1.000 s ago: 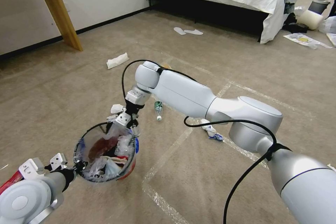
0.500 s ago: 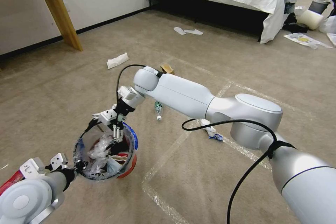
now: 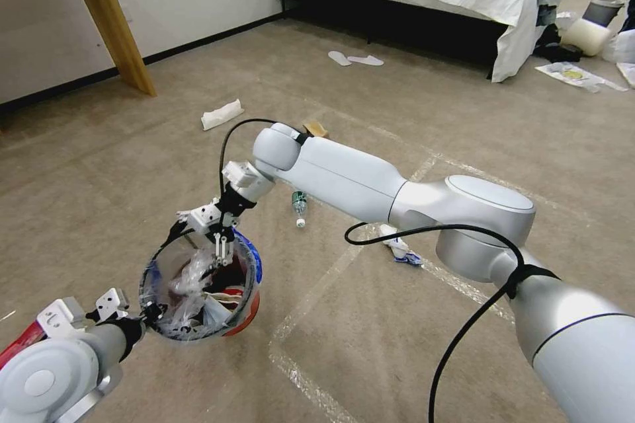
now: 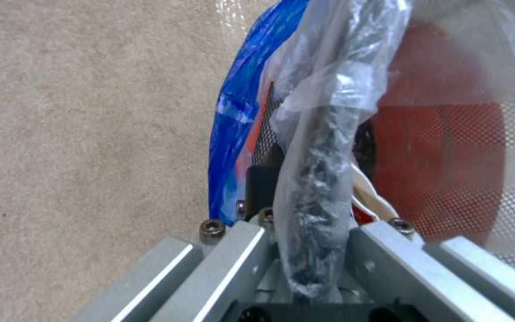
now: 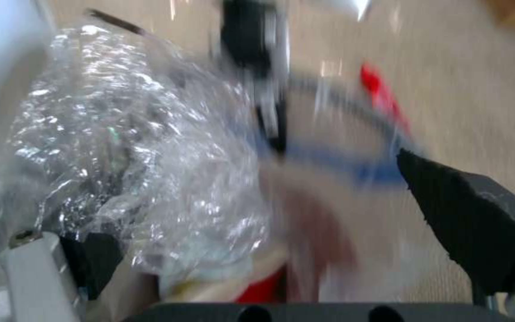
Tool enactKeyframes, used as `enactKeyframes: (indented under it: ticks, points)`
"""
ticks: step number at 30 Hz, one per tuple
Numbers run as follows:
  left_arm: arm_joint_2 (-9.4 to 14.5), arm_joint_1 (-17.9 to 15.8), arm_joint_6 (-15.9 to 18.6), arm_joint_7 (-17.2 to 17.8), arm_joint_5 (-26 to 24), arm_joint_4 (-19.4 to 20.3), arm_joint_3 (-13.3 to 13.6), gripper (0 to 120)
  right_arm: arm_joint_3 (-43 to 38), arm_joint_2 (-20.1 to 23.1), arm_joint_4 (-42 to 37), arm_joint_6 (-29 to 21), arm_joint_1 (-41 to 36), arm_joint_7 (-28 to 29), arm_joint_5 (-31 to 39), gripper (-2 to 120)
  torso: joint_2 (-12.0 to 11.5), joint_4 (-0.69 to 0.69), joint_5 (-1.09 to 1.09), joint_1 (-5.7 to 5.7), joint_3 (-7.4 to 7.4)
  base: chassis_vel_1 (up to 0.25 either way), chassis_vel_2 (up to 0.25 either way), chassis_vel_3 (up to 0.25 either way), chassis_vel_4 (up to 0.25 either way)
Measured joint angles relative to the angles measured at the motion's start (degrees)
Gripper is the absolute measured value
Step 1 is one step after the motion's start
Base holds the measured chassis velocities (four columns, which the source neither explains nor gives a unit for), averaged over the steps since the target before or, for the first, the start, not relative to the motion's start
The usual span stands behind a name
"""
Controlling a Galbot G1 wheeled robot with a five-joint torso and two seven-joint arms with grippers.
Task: Pick up the trash bin and place the garbage on the floor into it.
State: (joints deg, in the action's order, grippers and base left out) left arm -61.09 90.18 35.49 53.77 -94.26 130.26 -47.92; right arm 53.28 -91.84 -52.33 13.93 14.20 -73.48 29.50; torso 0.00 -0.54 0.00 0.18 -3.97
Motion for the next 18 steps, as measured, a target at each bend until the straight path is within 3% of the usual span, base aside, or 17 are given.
enactKeyframes:
  ticks: [1, 3, 4, 5, 6, 12, 15, 17, 18]
  points:
    - [-0.08, 0.2, 0.0, 0.0, 0.01, 0.17, -0.24, 0, -2.3, -0.23, 0.82, 2.22, -0.16, 0.47, -10.63, 100, 0.0, 0.03, 0.0, 0.0, 0.0, 0.0, 0.0, 0.0, 0.0]
    - [-0.11, 0.35, 0.0, 0.02, 0.01, 0.17, -0.42, 0, -3.49, -0.15, 1.34, 2.96, -0.38, -0.35, -13.98, 100, 0.0, -0.04, -0.01, 0.0, 0.0, 0.0, 0.0, 0.0, 0.0]
    - [-0.11, 0.35, 0.0, 0.02, 0.01, 0.17, -0.42, 0, -3.49, -0.15, 1.34, 2.96, -0.38, -0.35, -13.98, 100, 0.0, -0.04, -0.01, 0.0, 0.0, 0.0, 0.0, 0.0, 0.0]
    - [-0.11, 0.44, 0.02, 0.0, 0.0, 0.17, -0.54, 0, -1.32, -0.03, -0.34, 1.27, -0.4, 2.12, -6.96, 100, 0.0, -0.02, 0.02, 0.0, 0.0, 0.0, 0.0, 0.0, 0.0]
    - [-0.08, 0.41, 0.02, -0.03, -0.01, 0.06, -0.55, 0, -0.64, -0.05, -0.7, 0.73, -0.4, 2.83, -5.7, 100, 0.0, -0.01, 0.01, 0.0, 0.0, 0.0, 0.0, 0.0, 0.0]
    - [-0.03, 0.09, 0.02, -0.02, 0.03, -0.12, -0.39, 0, -0.52, -0.22, 0.2, 0.83, -0.78, 3.01, -5.65, 100, 0.0, 0.0, 0.0, 0.0, 0.0, 0.0, 0.0, 0.0, 0.0]
    - [0.01, 0.13, 0.02, -0.03, 0.0, -0.27, -0.4, 0, 1.25, 0.66, -1.22, -0.29, -1.0, 4.41, -1.83, 100, 0.0, -0.01, 0.0, 0.0, 0.0, 0.0, 0.0, 0.0, 0.0]
    - [0.02, 0.13, 0.02, -0.02, 0.01, -0.3, -0.4, 0, 0.61, 0.29, -0.52, 1.23, -1.16, 5.26, -5.09, 100, 0.0, -0.01, 0.0, 0.0, -0.01, 0.0, 0.0, 0.0, 0.0]
    - [0.05, 0.08, 0.01, -0.03, 0.0, -0.3, -0.4, 0, -2.21, -0.05, 0.94, 4.97, -1.37, 5.09, -13.97, 100, 0.0, 0.01, 0.0, 0.0, 0.0, 0.0, 0.0, 0.0, 0.0]
